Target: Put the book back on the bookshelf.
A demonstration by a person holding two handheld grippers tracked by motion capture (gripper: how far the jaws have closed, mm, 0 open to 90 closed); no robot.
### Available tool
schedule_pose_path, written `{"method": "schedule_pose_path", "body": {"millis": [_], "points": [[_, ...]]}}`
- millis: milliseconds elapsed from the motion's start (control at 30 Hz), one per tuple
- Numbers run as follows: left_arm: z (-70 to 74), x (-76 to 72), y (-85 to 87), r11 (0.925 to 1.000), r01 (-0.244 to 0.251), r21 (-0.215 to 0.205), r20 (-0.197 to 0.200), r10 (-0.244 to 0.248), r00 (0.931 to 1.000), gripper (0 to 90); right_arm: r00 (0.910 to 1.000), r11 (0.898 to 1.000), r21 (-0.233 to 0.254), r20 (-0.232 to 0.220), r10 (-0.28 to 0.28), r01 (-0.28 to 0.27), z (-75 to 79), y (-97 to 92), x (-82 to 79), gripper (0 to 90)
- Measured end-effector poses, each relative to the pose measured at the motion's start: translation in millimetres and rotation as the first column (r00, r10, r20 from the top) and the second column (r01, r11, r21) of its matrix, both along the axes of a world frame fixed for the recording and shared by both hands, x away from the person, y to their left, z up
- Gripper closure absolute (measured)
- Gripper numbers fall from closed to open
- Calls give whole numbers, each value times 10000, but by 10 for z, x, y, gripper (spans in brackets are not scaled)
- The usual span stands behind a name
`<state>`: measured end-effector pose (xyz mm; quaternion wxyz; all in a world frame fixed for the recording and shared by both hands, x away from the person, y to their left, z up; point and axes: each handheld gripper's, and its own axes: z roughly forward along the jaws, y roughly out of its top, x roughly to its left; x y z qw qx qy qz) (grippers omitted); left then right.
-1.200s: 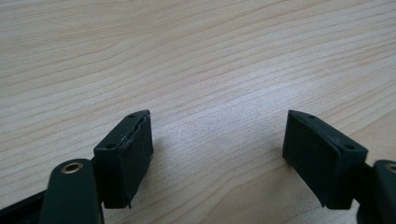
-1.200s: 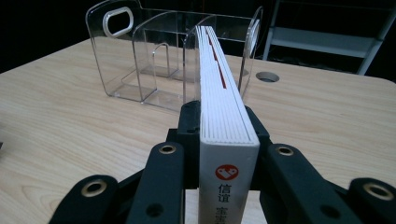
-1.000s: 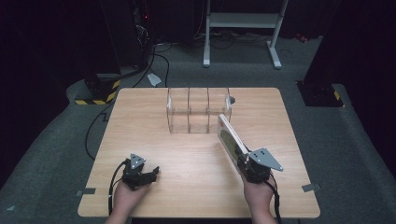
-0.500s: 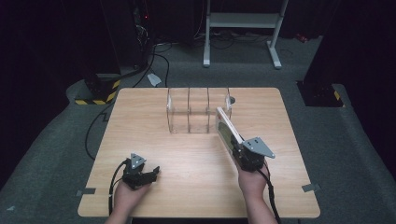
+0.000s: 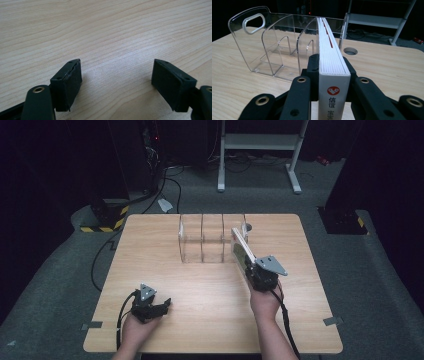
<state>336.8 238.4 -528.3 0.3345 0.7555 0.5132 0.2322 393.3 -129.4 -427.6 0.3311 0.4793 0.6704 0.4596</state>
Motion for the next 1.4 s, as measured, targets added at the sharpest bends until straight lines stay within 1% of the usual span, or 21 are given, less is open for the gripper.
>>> {"method": "schedule_pose_path", "body": {"millis": [100, 167, 300, 433, 500, 600, 700, 767, 833, 900, 933, 1000, 1233, 1400], "points": [[0, 1, 0, 10000, 22, 6, -1, -22, 10000, 243, 10000, 10000, 80, 30, -16, 16, 2, 38, 63, 755], [-1, 3, -3, 10000, 36, -16, 15, -36, 10000, 243, 10000, 10000, -30, 31, -10, 10, 5, 73, 115, 754], [-2, 4, -4, 10000, 33, -19, 29, -33, 10000, 243, 9999, 9999, -97, 27, 110, -109, 4, 124, 215, 755], [0, 7, 0, 10000, 63, 46, 46, -63, 10000, 243, 10000, 9997, -230, 80, -8, 10, 3, 187, 292, 755], [0, 7, -1, 10000, 62, 43, 45, -62, 10000, 243, 9999, 9996, -255, 122, -83, 86, 1, 211, 333, 755], [-3, 6, -5, 10000, 25, -28, 52, -25, 10000, 243, 10000, 9994, -341, 58, -48, 50, -3, 237, 414, 754], [-2, 9, -4, 10000, 56, -1, 60, -56, 10000, 243, 9997, 9985, -502, 118, -208, 213, 1, 259, 468, 754], [-2, 11, -4, 10000, 60, -2, 60, -60, 10000, 242, 9995, 9983, -497, 91, -301, 306, 2, 271, 512, 754], [-3, 11, -7, 10000, 51, -37, 50, -51, 10000, 242, 9989, 9977, -507, 161, -432, 440, -11, 282, 550, 754], [-3, 11, -7, 10000, 54, -39, 48, -54, 10000, 241, 9987, 9971, -567, 111, -502, 508, -28, 295, 586, 754], [-3, 11, -7, 10000, 56, -42, 45, -55, 10000, 242, 9985, 9968, -579, 26, -546, 547, -36, 305, 601, 754], [-3, 11, -7, 10000, 58, -40, 46, -58, 10000, 242, 9984, 9969, -546, 15, -571, 571, -51, 320, 628, 754], [-3, 11, -7, 10000, 59, -37, 44, -59, 10000, 242, 9979, 9953, -718, 94, -643, 648, -71, 399, 701, 754], [-4, 11, -8, 10000, 55, -47, 49, -55, 10000, 242, 9967, 9944, -668, 78, -811, 814, -95, 400, 744, 754]]}}
